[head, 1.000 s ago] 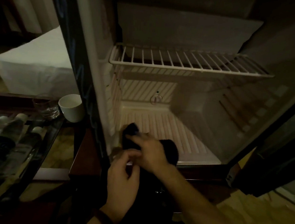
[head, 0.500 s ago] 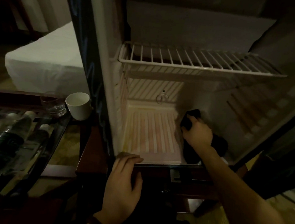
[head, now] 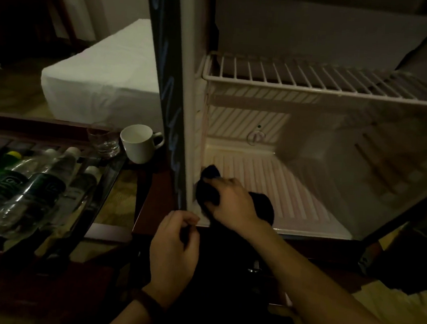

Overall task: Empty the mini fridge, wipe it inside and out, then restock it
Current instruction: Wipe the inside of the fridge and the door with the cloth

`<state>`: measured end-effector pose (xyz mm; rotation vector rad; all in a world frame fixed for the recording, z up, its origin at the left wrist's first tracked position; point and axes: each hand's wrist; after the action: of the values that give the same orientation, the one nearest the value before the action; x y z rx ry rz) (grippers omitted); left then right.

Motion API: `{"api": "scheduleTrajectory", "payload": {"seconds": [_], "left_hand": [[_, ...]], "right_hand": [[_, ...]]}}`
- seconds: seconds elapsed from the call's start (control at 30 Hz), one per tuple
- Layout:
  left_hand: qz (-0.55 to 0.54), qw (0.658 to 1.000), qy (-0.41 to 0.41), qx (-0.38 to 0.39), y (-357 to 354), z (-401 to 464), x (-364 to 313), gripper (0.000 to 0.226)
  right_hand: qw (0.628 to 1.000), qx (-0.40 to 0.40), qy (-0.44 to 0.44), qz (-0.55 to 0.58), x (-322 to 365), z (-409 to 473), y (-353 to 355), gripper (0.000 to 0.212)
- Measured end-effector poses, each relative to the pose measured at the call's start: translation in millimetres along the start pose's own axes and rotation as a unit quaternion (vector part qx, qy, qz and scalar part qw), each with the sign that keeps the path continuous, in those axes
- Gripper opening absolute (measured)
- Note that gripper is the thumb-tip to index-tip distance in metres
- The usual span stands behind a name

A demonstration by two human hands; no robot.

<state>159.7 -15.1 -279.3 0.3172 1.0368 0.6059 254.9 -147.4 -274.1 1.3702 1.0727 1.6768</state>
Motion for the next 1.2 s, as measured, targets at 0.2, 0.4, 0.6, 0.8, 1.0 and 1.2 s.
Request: {"api": "scheduleTrajectory", "payload": {"seconds": [0.2,0.4,0.6,0.8,1.0,1.2], "left_hand": [[-0.013,0.997,0.073,-0.038,16,5,12,0.038],[-0.008,0.991,0.127,-0.032,14,21,15,0.033],[-0.052,0.99,0.13,-0.016,7,21,11,0.05],[-0.161,0.972,0.172,0.014,-2,32,12,0.069],[-0.138,0.978,0.157,-0.026,-5,44,10,0.052],[-0.058,0.99,0.112,-0.057,-7,42,15,0.043]], "right_hand": [[0.993,0.023,-0.099,0.057,1,59,-1,0.053],[0.997,0.024,0.042,0.053,4,-42,1,0.056],[0.999,0.003,0.048,0.015,5,-30,0,0.053],[0.995,0.044,-0.083,0.032,-8,72,3,0.049],[0.994,0.07,-0.033,0.076,-9,28,6,0.053],[0.996,0.067,0.055,0.02,-4,-25,8,0.057]]}}
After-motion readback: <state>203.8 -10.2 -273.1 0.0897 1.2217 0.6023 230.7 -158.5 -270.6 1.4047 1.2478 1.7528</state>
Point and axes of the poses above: each hand's wrist, its own z-axis towards the middle knuckle, its own y-axis out of the back of the hand, x = y × z, and after that the axes turned 9 degrees about -y, right-handed
